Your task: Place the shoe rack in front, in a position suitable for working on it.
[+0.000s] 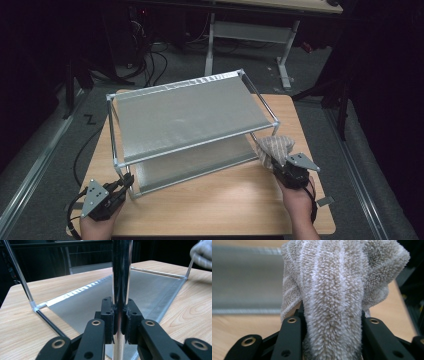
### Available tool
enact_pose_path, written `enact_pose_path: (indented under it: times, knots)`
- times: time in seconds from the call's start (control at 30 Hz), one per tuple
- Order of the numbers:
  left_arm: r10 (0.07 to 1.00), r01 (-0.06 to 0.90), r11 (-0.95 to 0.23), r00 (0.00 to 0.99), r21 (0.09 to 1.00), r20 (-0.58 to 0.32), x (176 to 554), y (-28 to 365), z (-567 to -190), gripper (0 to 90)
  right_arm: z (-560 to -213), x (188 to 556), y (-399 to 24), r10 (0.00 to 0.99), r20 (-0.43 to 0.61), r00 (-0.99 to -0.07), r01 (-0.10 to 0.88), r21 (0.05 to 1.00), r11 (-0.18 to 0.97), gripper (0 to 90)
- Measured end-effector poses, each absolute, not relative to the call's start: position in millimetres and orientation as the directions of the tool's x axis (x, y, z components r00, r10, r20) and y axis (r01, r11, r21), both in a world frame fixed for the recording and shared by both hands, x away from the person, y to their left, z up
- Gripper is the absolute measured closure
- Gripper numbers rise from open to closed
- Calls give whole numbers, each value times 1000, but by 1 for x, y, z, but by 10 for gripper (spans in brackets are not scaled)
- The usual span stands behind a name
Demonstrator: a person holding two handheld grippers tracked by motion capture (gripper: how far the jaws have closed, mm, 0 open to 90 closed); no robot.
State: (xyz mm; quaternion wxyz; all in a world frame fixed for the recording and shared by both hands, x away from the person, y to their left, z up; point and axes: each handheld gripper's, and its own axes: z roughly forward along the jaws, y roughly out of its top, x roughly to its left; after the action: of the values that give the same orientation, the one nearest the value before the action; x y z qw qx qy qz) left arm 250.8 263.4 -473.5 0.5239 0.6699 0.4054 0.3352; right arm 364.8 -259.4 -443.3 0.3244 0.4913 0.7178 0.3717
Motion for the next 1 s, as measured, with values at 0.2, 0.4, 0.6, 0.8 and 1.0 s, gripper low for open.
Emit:
enact_pose_path:
  times: [0.2, 0.4, 0.6, 0.8, 1.0]
  knots:
    - [895, 190, -121, 446, 974, 24, 251, 263, -474, 801, -482, 373, -267, 947, -81, -311, 566, 785, 253, 651]
    - [895, 190, -125, 446, 974, 29, 251, 264, -474, 800, -493, 375, -270, 938, -91, -333, 590, 756, 283, 649]
    - [895, 190, -127, 446, 973, 29, 251, 264, -474, 800, -491, 364, -280, 944, -104, -313, 586, 761, 278, 651]
    - [897, 191, -126, 441, 973, 30, 251, 263, -474, 800, -484, 363, -299, 963, -121, -241, 578, 779, 243, 652]
    - [903, 196, -123, 428, 973, 28, 249, 262, -473, 800, -469, 387, -306, 970, -128, -207, 547, 807, 223, 653]
